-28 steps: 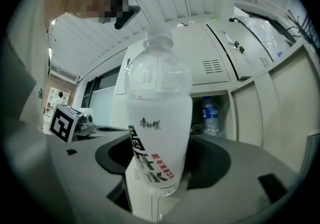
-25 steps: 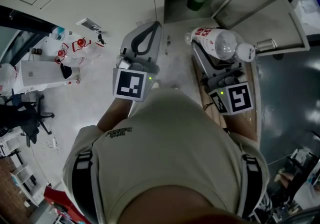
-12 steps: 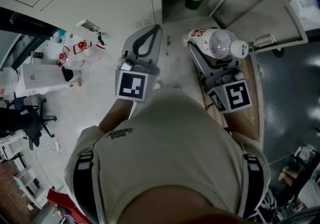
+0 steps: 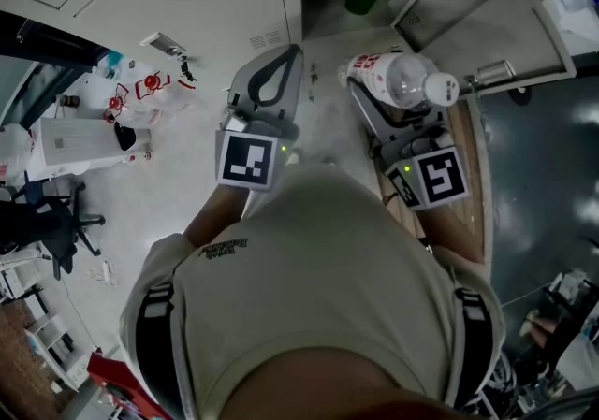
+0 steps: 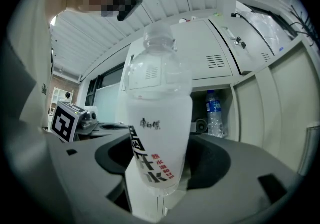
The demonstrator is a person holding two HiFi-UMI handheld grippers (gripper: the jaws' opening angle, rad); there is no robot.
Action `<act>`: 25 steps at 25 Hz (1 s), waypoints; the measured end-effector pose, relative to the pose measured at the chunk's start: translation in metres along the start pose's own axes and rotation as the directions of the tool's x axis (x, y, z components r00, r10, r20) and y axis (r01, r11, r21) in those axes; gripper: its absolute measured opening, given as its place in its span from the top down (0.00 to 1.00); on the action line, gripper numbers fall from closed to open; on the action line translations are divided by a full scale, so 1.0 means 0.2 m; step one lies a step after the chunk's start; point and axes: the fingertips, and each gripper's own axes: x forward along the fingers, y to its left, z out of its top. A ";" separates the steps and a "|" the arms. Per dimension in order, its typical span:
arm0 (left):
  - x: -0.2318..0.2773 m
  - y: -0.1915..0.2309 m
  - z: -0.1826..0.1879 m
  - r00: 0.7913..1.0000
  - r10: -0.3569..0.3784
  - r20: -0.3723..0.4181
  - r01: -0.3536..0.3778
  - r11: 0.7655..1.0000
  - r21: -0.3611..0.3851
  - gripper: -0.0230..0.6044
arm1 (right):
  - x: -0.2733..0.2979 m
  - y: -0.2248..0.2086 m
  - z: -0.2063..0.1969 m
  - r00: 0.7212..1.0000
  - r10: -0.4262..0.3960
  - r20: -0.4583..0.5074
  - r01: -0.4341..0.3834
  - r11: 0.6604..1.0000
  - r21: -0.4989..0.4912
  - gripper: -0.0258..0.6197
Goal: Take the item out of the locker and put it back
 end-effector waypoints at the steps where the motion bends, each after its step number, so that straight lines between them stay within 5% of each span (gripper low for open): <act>1: 0.00 0.00 0.00 1.000 0.002 0.000 -0.002 1.000 -0.002 0.94 | 0.00 0.00 -0.01 1.000 0.001 -0.006 -0.001 1.000 0.000 0.48; 25: 0.08 0.08 -0.03 1.000 0.009 -0.024 -0.009 1.000 0.001 0.94 | 0.15 -0.13 -0.07 0.997 -0.020 -0.071 0.018 0.999 -0.028 0.48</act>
